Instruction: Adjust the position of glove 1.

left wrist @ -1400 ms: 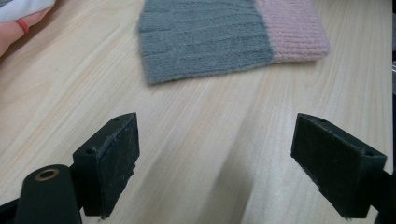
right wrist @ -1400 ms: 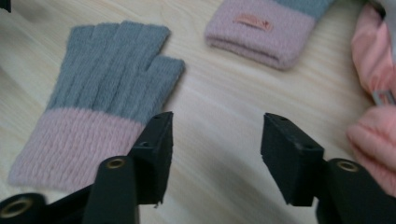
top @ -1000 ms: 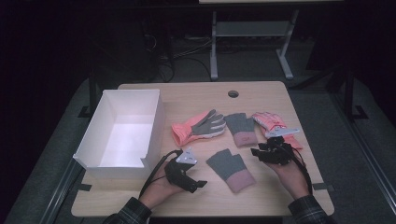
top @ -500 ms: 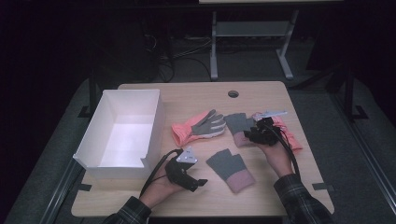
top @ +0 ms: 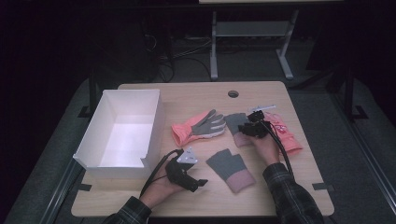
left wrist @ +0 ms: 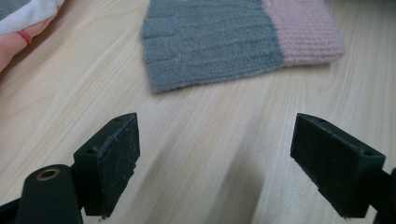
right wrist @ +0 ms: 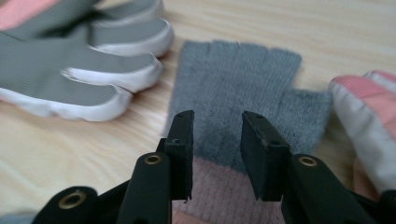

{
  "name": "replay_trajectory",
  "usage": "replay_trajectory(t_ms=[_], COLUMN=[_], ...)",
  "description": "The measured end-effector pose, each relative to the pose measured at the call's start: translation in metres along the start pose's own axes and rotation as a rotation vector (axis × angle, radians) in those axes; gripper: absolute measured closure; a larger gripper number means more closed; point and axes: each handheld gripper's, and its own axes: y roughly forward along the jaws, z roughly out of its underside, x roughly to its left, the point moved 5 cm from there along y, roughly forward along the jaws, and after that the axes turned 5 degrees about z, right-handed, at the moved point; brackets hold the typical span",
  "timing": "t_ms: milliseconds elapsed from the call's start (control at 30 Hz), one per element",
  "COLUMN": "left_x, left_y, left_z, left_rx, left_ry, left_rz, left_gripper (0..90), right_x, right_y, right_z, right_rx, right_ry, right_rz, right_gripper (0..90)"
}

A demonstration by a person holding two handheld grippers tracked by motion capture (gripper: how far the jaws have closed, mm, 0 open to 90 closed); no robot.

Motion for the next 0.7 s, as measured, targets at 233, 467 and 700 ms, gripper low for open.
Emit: replay_trajectory(t_ms=[233,467,700], left_x=[0.001,0.000,0.002], left_y=[0.000,0.002,0.002], left_z=[0.001,0.002,0.002], left_rx=[0.008,0.029,0.027], left_ry=[-0.004,0.009,-0.002], left_rz=[-0.002,-0.002,-0.007], left_gripper=[15.4,15.4,15.5], right_x=[-0.002,-0.002,-0.005], right_y=[0.015,0.015,0.012], right_z=[0.007,0.007,0.007], right_rx=[0.030,0.042,0.036], right_ry=[-0.001,-0.016,-0.022], right_rz=[0.024,0.027,-0.024], right_gripper=[70.2,84.0,86.8])
